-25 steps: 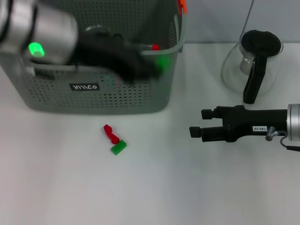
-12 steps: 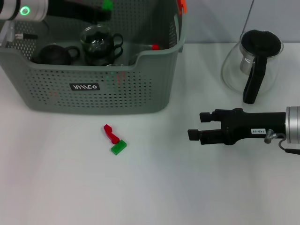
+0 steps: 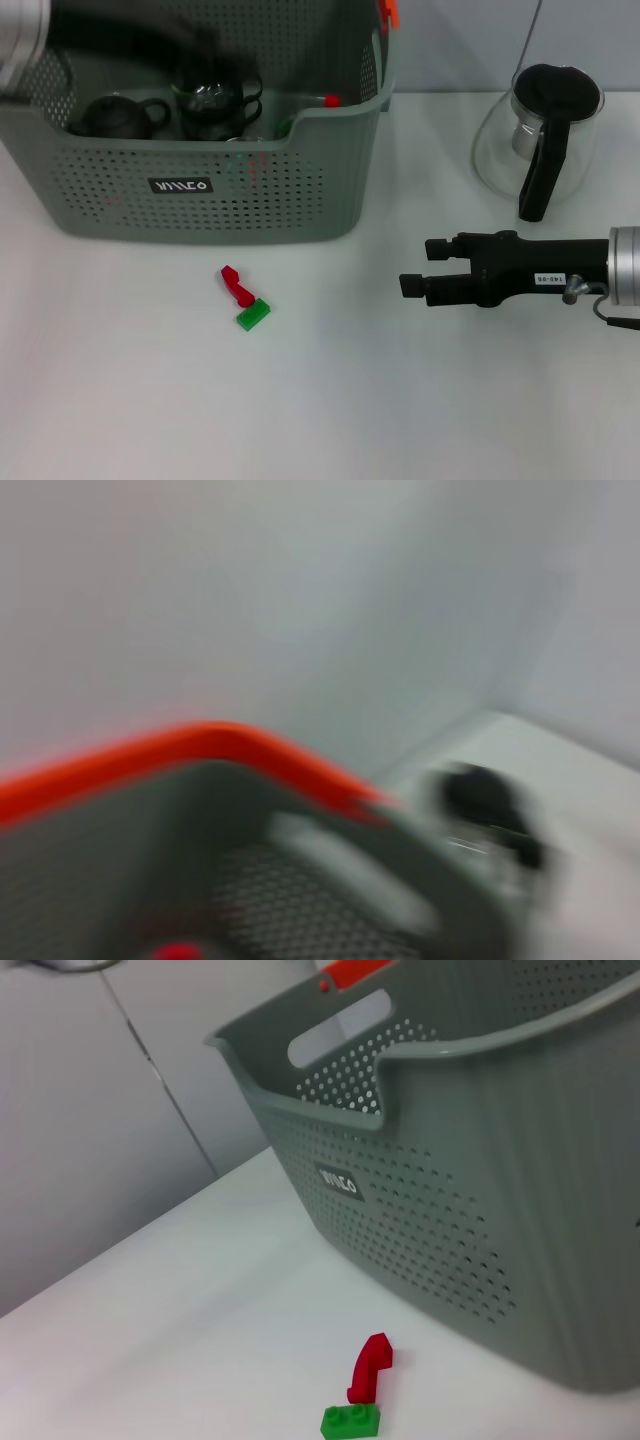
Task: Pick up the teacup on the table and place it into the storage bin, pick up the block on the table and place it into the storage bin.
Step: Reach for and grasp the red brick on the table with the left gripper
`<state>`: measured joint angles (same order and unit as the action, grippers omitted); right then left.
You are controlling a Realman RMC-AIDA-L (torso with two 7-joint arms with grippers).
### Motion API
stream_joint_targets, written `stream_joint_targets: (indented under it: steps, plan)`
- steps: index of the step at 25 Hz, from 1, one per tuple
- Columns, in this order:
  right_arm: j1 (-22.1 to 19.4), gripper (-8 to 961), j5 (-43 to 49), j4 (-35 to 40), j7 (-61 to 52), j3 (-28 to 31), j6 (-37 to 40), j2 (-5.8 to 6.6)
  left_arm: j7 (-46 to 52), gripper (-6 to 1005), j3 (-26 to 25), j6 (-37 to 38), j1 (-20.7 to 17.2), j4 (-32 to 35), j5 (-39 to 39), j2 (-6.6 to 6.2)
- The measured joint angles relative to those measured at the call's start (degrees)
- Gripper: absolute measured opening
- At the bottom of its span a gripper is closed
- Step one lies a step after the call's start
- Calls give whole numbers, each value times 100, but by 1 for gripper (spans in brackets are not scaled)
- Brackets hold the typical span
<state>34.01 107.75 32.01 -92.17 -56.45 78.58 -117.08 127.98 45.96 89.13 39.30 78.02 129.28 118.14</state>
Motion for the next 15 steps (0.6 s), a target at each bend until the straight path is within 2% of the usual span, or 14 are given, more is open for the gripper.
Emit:
stream_joint_targets:
  steps: [4, 7, 11, 15]
  plan:
    - [0, 884, 0, -2, -70, 2, -34, -12, -1006, 593, 55, 1312, -680, 833, -693, 374]
    - [0, 885, -13, -2, -82, 3, -47, -20, -1662, 730, 202, 1894, -1024, 904, -785, 574]
    - [-3, 885, -29, -7, -88, 11, -76, -27, -2177, 904, 608, 1892, -1369, 348, -735, 609]
    - [-8, 885, -22, -12, -88, 12, -100, -26, -2738, 936, 605, 1533, -1419, -463, -515, 594]
